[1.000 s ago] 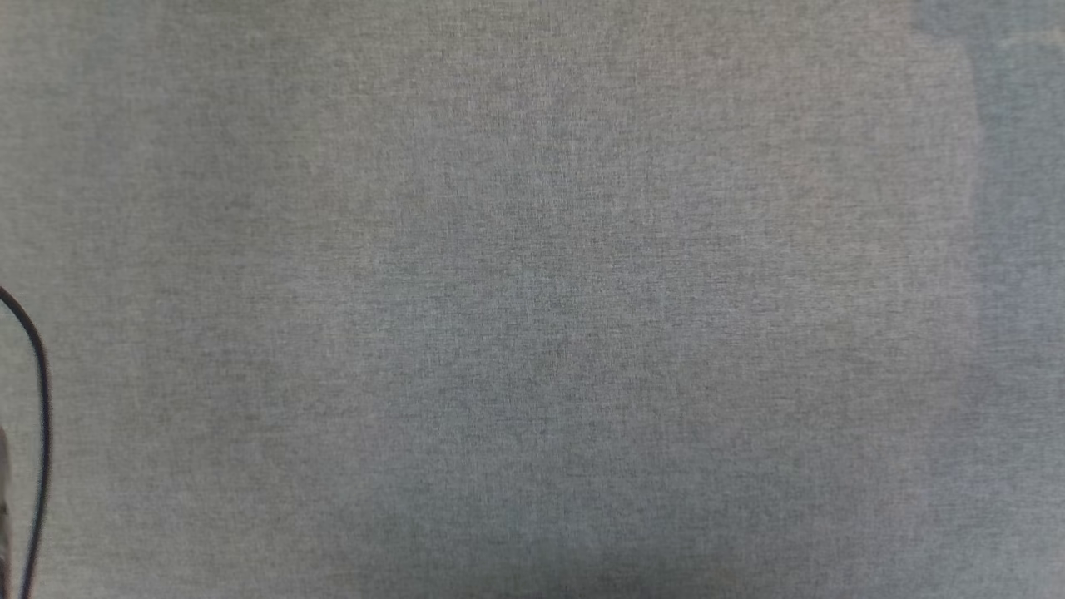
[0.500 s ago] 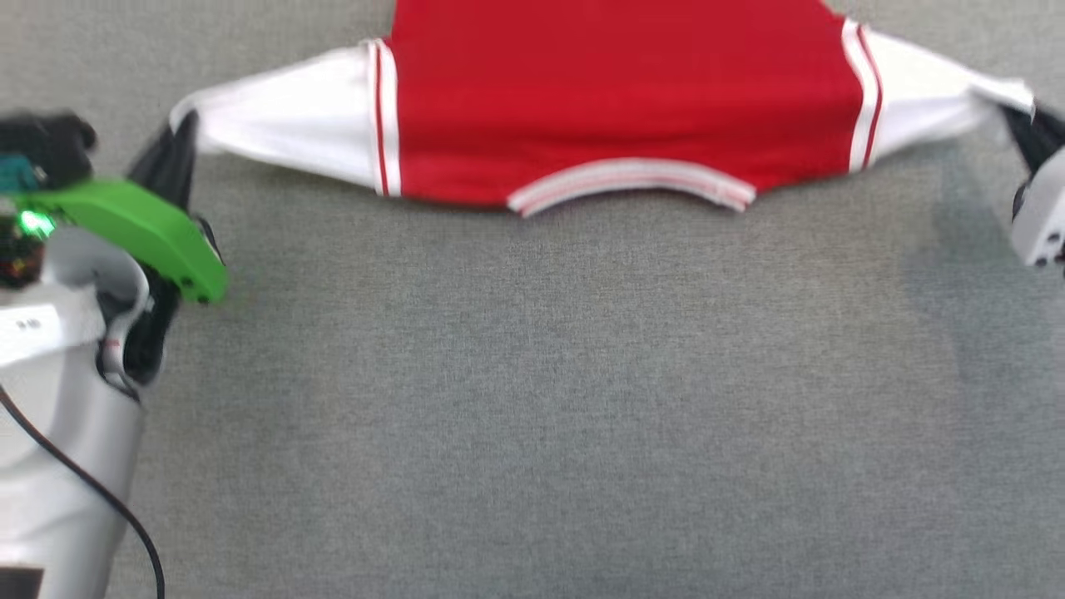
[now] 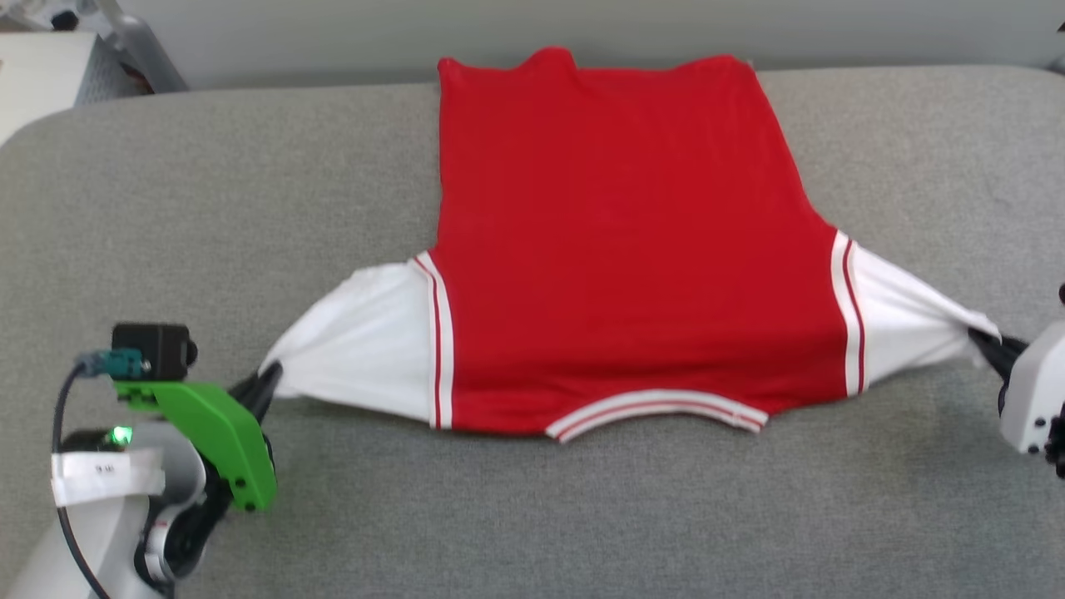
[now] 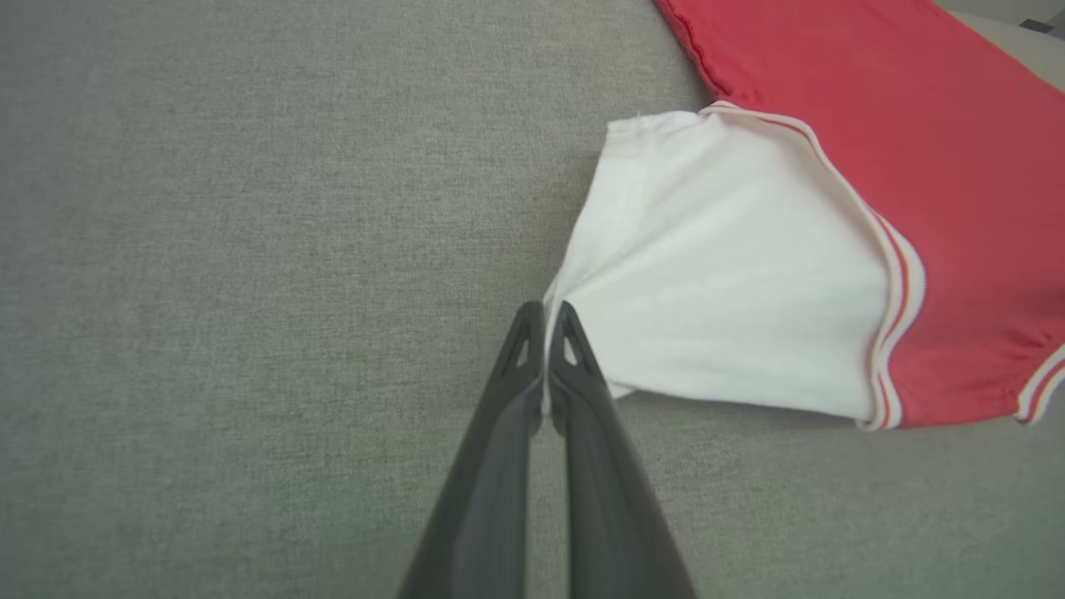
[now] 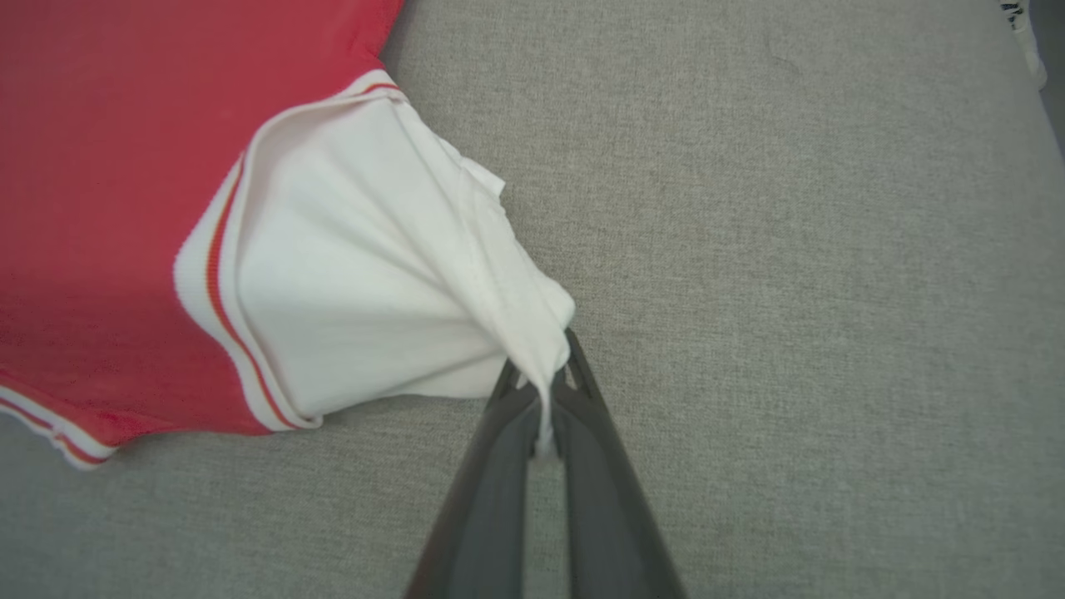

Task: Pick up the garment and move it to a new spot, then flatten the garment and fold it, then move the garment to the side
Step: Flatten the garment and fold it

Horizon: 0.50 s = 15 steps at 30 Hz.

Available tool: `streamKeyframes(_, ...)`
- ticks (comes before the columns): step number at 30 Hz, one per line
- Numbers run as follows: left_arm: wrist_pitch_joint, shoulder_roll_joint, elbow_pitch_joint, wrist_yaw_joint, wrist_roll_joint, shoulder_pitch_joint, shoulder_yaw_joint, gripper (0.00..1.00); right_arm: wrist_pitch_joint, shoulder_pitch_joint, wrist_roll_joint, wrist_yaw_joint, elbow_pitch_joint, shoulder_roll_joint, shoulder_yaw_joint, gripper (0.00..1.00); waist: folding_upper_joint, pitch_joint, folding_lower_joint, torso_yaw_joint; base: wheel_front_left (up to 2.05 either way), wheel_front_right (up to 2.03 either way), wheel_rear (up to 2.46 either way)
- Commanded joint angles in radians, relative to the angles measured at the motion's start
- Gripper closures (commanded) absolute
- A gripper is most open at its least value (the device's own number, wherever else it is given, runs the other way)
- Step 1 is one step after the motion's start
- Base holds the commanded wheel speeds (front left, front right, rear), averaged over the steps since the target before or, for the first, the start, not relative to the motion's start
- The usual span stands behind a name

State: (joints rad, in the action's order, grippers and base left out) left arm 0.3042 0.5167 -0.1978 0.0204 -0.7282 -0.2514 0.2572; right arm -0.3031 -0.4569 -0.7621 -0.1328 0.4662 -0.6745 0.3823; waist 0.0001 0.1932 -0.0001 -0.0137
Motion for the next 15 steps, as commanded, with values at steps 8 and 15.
streamKeyframes(8, 0.119, 0.042, 0.129, -0.064, -0.068, 0.209, 0.002, 1.0, -0.131, 0.232, -0.026, 0.002, -0.14, -0.02, -0.106, 1.0, -0.0001, -0.128, 0.0001, 0.001, 0.0, 0.0, 0.0)
streamKeyframes(15, 0.223, 0.069, 0.244, -0.118, -0.13, 0.355, 0.001, 1.0, -0.266, 0.414, -0.023, 0.002, -0.247, 0.012, -0.232, 1.0, -0.0001, -0.166, 0.0001, 0.004, 0.0, 0.0, 0.0)
